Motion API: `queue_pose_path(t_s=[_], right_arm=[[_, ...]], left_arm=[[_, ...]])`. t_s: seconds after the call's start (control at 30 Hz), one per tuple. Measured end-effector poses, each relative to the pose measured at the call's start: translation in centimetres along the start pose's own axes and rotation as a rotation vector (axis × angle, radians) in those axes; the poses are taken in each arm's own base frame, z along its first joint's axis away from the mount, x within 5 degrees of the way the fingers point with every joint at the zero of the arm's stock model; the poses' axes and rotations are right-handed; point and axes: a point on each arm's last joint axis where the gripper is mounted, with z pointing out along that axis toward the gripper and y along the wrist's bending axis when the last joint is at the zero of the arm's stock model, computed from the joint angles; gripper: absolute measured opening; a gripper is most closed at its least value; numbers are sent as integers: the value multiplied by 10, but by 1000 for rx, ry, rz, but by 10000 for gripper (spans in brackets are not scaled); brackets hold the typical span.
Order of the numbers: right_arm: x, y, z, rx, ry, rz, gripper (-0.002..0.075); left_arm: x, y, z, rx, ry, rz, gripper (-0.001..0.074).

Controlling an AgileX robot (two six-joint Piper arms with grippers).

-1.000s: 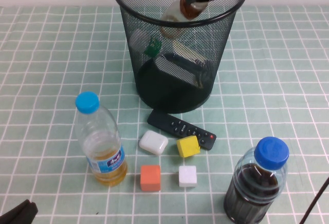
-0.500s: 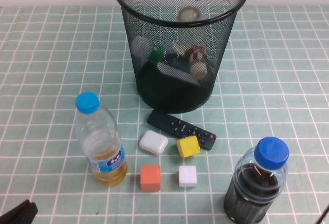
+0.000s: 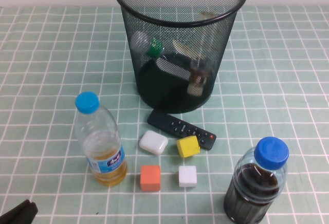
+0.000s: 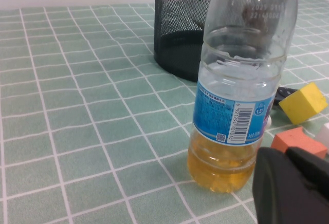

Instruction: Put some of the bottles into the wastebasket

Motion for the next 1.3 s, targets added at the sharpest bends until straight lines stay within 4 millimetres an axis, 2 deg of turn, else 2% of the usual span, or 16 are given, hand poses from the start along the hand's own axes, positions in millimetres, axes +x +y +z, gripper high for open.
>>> queue_pose_path(t_s=[0.17,0.37,0.43,0.57,0.7,0.73,0.9,1.0,1.1,1.3], right_arm=[[-1,-7,-21,24,-45,-56,-6],[1,-9,-33,22,-60,-129,-6],[7,-11,-40,27,-52,-143,-6],[33,-18,-54,31,-67,-169,-6],[82,-31,-58,2,-135,-133,-6],[95,-36,-64,3,-165,-120,-6],[184,-52,-63,82,-252,-53,-6],[241,-54,-54,137,-283,7,-6],[289,-55,-47,205,-349,54,-6],[367,-53,-25,297,-409,95,-6]], left_arm=[[0,0,0,0,2,0,-4],[0,0,0,0,2,0,-5],[0,0,0,0,2,0,-4],[0,0,0,0,2,0,-4],[0,0,0,0,2,0,-5],[0,0,0,0,2,0,-5],[0,0,0,0,2,0,-5],[0,0,0,0,2,0,-5],[0,0,0,0,2,0,-5],[0,0,0,0,2,0,-5]])
